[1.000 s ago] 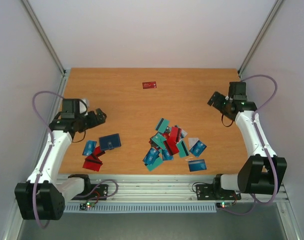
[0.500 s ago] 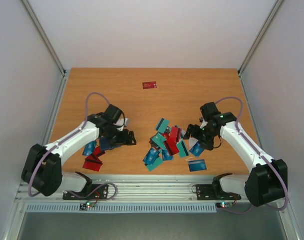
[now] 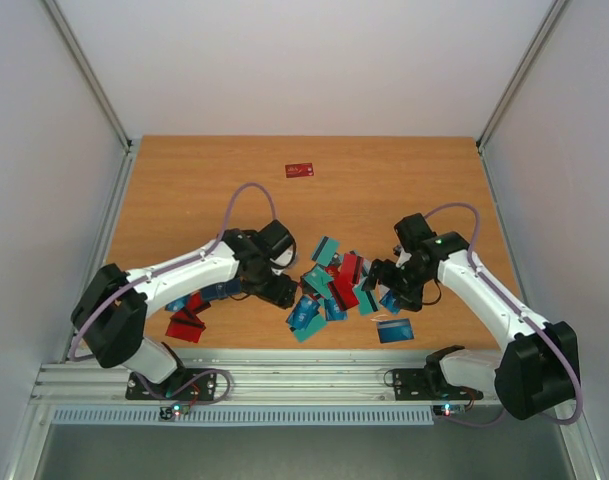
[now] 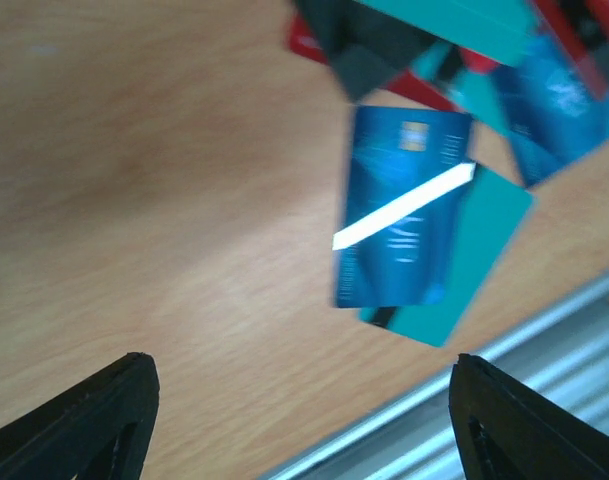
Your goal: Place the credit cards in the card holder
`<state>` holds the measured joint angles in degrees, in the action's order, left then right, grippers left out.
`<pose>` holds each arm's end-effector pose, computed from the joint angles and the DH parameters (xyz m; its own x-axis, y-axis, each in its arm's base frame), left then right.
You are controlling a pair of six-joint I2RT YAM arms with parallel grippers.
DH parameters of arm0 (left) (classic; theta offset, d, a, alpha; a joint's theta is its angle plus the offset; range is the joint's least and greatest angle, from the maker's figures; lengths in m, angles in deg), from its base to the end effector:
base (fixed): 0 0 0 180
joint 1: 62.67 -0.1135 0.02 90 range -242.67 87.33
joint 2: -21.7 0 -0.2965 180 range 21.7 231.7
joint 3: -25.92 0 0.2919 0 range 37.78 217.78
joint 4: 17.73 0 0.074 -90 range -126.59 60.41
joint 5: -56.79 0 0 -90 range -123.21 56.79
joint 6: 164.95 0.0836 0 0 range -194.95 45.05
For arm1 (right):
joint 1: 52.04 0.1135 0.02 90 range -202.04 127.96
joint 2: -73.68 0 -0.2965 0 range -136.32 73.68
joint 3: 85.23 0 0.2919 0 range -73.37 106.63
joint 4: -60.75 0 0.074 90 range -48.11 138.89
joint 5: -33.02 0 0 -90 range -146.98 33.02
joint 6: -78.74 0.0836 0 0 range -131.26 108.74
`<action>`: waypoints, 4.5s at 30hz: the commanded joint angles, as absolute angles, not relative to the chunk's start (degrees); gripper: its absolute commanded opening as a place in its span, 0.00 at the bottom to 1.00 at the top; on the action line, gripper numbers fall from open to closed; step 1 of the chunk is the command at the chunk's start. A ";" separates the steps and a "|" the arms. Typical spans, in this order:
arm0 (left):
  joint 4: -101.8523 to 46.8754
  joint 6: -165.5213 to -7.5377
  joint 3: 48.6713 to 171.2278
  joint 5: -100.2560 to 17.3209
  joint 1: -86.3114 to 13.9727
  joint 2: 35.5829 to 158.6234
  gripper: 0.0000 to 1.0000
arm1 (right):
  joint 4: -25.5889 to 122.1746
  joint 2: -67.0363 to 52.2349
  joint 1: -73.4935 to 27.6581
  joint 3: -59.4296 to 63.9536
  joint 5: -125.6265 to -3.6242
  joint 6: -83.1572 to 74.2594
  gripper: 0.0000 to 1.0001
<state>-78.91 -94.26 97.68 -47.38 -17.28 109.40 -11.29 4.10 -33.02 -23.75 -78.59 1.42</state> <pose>0.2125 -0.2446 0.1784 -0.8870 0.4426 -0.1315 0.4612 0.8354 -0.2989 0.2088 0.1046 0.2008 -0.9883 -0.1248 -0.0874 -0.1493 0.9079 0.3916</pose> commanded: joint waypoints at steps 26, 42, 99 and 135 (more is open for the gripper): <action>-89.50 -117.55 100.16 -30.30 -42.37 116.70 0.51 | -17.22 4.02 -32.53 -22.34 -76.30 -0.60 0.92; -80.89 -113.01 92.76 -34.91 -42.52 120.95 0.32 | -17.82 0.57 -32.53 -19.90 -75.36 -2.45 0.92; -69.47 -82.89 97.03 -54.36 -32.17 97.86 0.07 | 9.62 -32.65 -18.50 3.09 -99.54 -19.70 0.77; -39.14 -66.16 92.69 -72.00 -32.26 75.73 0.00 | 29.82 -20.75 -24.97 -12.55 -130.38 14.18 0.98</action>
